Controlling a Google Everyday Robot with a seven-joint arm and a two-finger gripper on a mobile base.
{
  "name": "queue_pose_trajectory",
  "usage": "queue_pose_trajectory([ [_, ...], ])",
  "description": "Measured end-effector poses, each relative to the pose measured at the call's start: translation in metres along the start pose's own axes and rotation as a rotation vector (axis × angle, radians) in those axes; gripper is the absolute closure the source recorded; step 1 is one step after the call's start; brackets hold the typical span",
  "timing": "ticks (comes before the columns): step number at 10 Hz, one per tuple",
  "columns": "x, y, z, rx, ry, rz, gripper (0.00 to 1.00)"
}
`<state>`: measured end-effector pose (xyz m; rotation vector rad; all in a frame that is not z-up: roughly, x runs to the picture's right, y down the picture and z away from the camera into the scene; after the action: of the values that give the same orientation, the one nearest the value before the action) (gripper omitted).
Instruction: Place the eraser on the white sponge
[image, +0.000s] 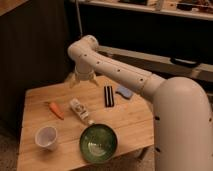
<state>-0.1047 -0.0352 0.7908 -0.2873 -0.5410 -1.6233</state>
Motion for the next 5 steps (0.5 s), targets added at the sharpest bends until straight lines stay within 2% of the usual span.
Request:
queue_pose_trajectory([
  [2,0.02,0.023,0.008,-0.013,0.014,0.011,0.2],
  [3,0.033,0.049,0.015,-0.016,0.024,0.028,0.2],
  [5,0.043,0.09,0.028,0.003,0.03,0.054,0.2],
])
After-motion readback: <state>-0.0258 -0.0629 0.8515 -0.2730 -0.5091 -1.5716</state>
